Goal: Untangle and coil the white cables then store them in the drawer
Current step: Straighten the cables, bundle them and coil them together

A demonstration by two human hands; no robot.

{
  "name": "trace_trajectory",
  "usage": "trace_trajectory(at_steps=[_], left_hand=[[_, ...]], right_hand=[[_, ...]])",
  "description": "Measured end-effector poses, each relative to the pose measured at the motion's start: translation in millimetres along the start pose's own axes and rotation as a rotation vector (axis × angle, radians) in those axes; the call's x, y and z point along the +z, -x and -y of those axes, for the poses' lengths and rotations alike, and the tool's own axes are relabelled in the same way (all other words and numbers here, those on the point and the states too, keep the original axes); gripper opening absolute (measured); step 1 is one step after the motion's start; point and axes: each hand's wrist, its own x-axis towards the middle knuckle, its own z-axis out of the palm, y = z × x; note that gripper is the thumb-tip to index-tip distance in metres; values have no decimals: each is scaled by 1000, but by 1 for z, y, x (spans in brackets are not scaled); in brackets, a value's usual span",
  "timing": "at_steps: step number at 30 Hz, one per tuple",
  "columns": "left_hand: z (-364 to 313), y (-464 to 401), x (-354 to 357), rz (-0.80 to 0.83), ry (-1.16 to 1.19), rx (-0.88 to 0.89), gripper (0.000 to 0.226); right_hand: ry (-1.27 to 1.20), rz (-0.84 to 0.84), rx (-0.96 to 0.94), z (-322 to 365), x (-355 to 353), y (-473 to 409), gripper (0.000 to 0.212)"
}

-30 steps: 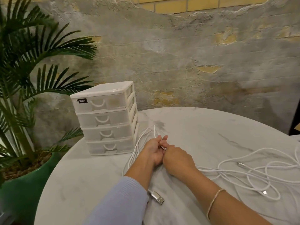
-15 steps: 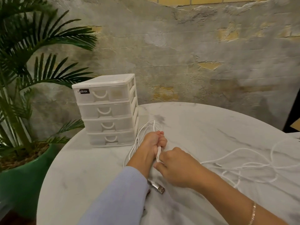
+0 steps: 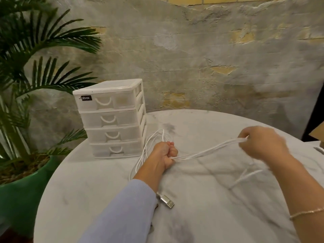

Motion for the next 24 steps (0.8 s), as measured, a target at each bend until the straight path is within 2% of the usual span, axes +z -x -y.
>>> trace_trajectory(at_steps=[3,4,5,6,8,9,10,13,15,17,19,21,24], left_hand=[[-1,1,0,5,1,4,43],[-1,1,0,7,-3,6,43],[-2,2,-1,11,-5,6,43],[-2,1,-1,14,-3,4,43],[-3,1,-3,21,11,-3,43],[-3,1,-3,26,18,-3,42],[-4,0,-3,28,23,-1,42],[-4,-1,-3,27,21,4,42],[-3,-1,-3,31,24,5,43],[-3,-1,-3,34,26,6,42],[-2,-1,-2,37,20,4,42],[-2,0,-2,35,27,2,42],[-2,2,-2,35,42,5,42]], right_hand=[[-8,-440,107,-5,-5,-8,24],[-15,-535,111,-6,-7,-9,28],[-14,-537,109,-7,-6,-11,33],[21,-422,133,-6,-6,-11,44],[196,-14,169,0,-3,-7,73],[283,141,139,6,0,-3,77],[352,222,64,14,4,1,72],[322,196,-285,36,19,7,52],[102,247,-441,49,21,16,42],[-79,355,-512,54,21,23,39],[-114,408,-530,52,16,23,38],[-2,430,-476,46,12,16,36],[305,278,-252,30,3,-3,15]])
